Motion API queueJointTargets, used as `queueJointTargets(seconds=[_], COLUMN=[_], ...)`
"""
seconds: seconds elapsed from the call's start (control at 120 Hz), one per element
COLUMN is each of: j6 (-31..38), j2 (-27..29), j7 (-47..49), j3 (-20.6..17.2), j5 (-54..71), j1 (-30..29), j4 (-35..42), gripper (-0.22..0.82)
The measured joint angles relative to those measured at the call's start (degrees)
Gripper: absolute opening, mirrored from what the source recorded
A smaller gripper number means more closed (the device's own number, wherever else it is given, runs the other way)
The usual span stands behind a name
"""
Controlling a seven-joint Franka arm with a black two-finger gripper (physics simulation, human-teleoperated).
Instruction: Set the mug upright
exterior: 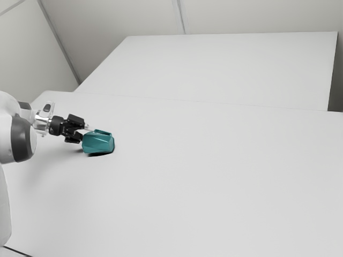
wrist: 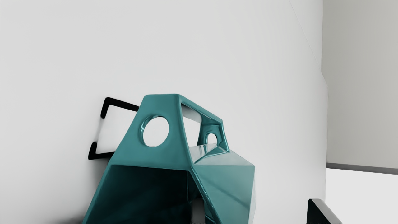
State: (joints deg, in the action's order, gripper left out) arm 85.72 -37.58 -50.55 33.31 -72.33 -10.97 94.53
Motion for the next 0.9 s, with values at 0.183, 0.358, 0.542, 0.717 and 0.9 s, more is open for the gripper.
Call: queueJointTargets(seconds=[0.183, 0.358, 0.542, 0.717, 0.9], j6=[0.02, 0.11, 0.41, 0.63, 0.67], j2=[-0.06, -0.06, -0.13, -0.01, 0.75], j7=[-0.15, -0.26, -0.33, -0.39, -0.30], j3=[-0.01, 0.00, 0.00, -0.01, -0.16], j5=[-0.05, -0.03, 0.13, 0.18, -0.23], j1=[-0.10, -0.13, -0.18, -0.15, -0.04], j4=[0.49, 0.76, 0.73, 0.52, 0.39], gripper=[0.03, -0.10, -0.15, -0.17, -0.17])
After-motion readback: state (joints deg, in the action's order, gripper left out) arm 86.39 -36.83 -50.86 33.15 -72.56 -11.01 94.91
